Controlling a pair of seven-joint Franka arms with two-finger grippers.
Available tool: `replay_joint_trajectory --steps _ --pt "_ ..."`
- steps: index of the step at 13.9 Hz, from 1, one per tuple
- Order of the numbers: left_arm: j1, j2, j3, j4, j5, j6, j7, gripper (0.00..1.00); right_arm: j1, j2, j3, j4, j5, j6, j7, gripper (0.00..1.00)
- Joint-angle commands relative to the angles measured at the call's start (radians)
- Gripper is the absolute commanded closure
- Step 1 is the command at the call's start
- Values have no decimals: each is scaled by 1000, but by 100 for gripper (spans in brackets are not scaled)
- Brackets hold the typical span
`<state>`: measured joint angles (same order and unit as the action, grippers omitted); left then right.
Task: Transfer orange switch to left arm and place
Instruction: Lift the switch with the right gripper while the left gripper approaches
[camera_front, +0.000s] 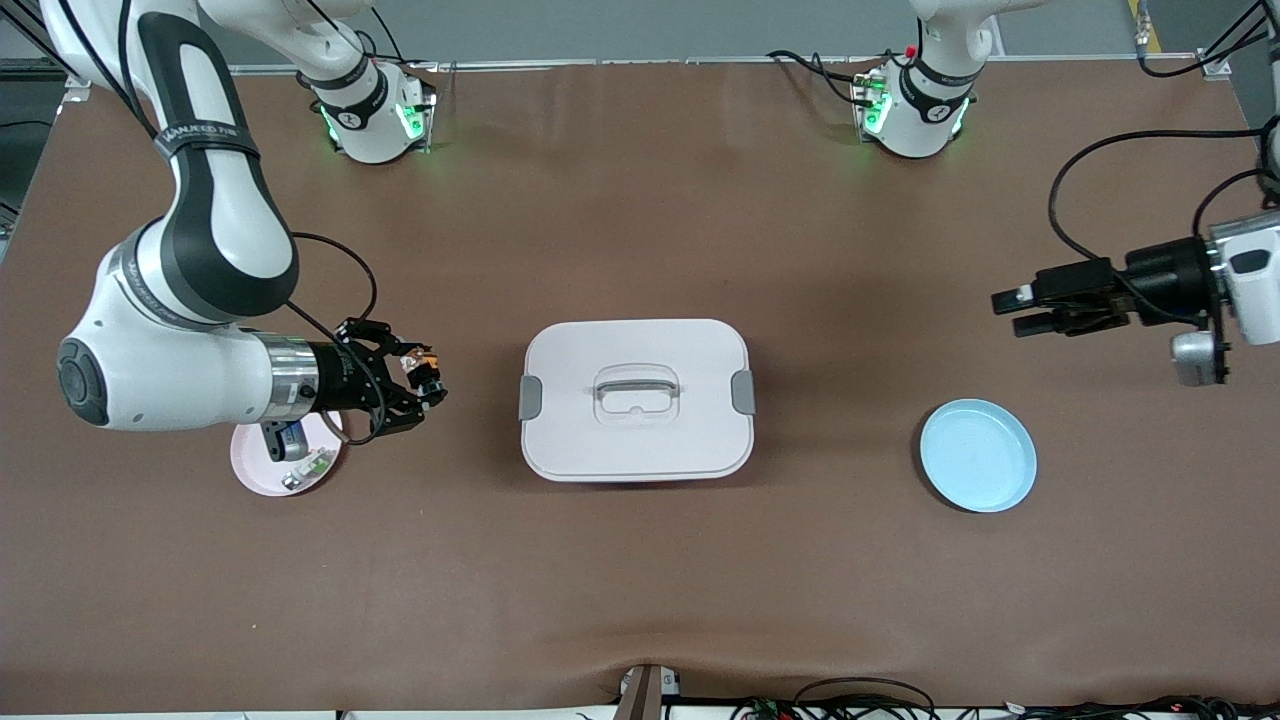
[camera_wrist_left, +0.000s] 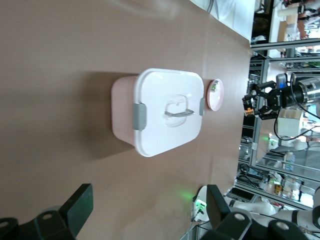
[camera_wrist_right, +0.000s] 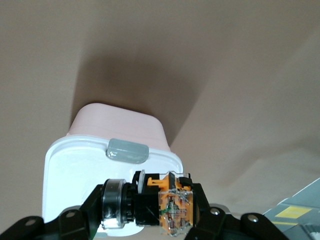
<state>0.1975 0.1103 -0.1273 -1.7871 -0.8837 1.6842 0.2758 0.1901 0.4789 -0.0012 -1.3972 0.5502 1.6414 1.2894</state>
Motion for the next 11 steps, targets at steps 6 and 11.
replay_joint_trajectory --steps 6,11 --pt "-3 -41 -236 -48 -83 247 -197 0 23 -8 -6 38 192 8 137 100" --pt "-4 -43 -388 -16 -90 373 -398 0 95 -6 -6 57 195 80 223 100"
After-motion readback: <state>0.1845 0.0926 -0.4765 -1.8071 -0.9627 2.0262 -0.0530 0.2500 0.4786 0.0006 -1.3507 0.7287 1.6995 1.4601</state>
